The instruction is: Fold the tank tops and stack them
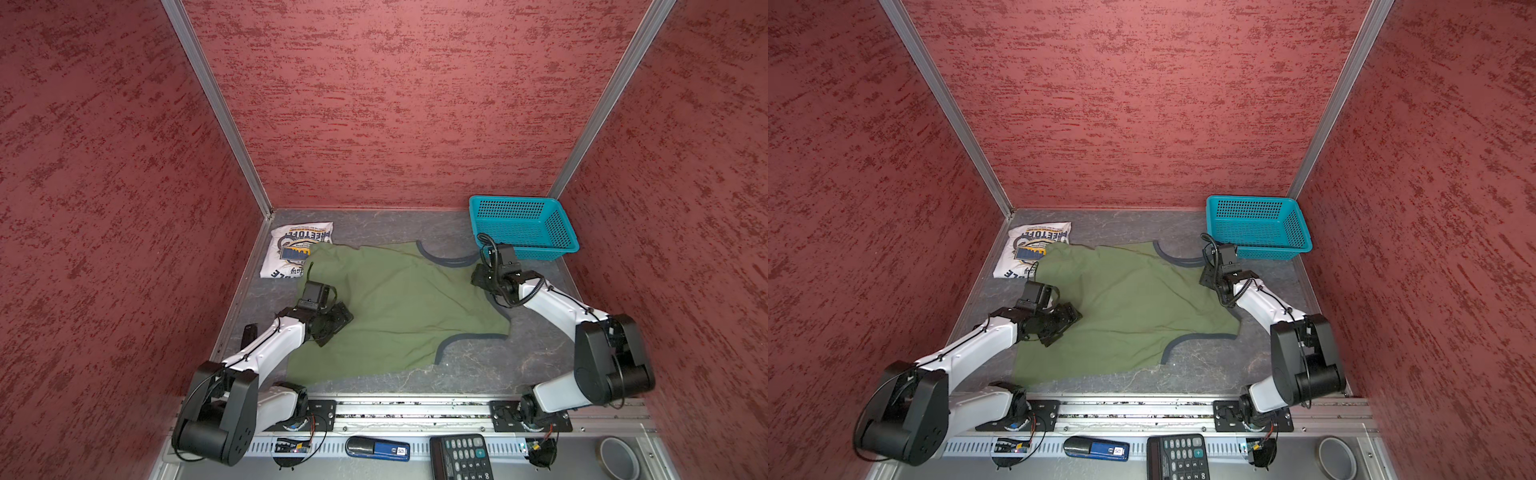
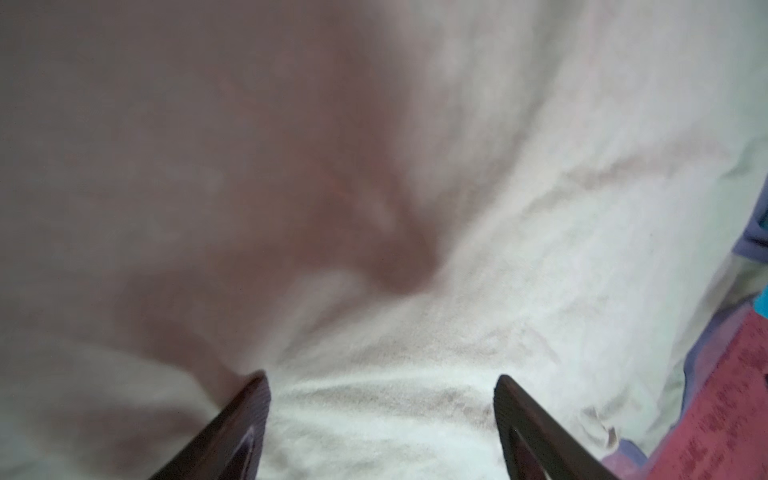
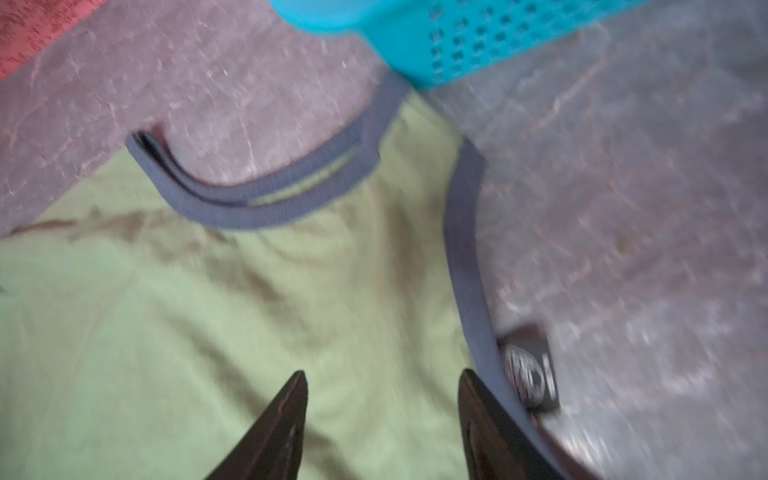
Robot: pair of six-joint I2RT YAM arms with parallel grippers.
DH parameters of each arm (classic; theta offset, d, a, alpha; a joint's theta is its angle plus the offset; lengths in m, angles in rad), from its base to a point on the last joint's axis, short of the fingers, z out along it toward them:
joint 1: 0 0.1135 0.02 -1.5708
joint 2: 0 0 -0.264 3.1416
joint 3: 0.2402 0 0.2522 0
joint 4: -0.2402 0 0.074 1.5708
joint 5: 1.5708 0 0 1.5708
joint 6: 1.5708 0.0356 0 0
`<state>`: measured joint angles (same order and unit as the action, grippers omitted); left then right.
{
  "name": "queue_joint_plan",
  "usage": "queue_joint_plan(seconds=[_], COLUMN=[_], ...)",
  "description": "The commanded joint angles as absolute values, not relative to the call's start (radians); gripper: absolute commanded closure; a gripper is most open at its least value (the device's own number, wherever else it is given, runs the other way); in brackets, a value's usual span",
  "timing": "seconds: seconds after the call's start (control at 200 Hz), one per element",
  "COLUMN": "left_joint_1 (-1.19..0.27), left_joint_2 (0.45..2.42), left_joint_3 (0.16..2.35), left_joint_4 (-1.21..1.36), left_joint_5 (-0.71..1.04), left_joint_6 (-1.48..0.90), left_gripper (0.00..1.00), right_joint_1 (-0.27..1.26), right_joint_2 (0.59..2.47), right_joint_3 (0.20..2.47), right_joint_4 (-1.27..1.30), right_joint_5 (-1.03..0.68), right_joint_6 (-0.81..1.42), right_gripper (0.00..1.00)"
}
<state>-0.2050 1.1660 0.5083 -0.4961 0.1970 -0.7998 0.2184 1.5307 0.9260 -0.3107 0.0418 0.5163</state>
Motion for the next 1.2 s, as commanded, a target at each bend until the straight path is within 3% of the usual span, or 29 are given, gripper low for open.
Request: queue_joint_plan(seconds=[0.0, 0.245, 0.606, 1.192], left_joint_1=[-0.171, -0.08, -0.068, -0.061], left_joint_2=[1.113, 0.988, 0.996, 0.982], left_joint_3=[0.464, 0.431, 0.428, 0.425], left_joint_4=[-0.696, -0.719, -0.707, -0.712], left_joint_5=[0.075, 0.098, 0.095, 0.094], left_joint_6=[-0.798, -0.777, -0.779, -0.781], left_gripper=[0.14, 0.14, 0.14, 0.14], right_joint_1=[0.24, 0.306, 0.313, 0.318], right_joint_2=[1.595, 1.782, 1.953, 2.07], right_joint_3=[0.995, 1.126, 1.343, 1.431], right_joint_4=[-0.282, -0.311, -0.5, -0.569], right_joint_5=[0.076, 0.095, 0.375, 0.487], right_joint_6=[0.493, 0.469, 0.463, 0.455], right_gripper=[0.44, 0.48, 0.57, 0.53])
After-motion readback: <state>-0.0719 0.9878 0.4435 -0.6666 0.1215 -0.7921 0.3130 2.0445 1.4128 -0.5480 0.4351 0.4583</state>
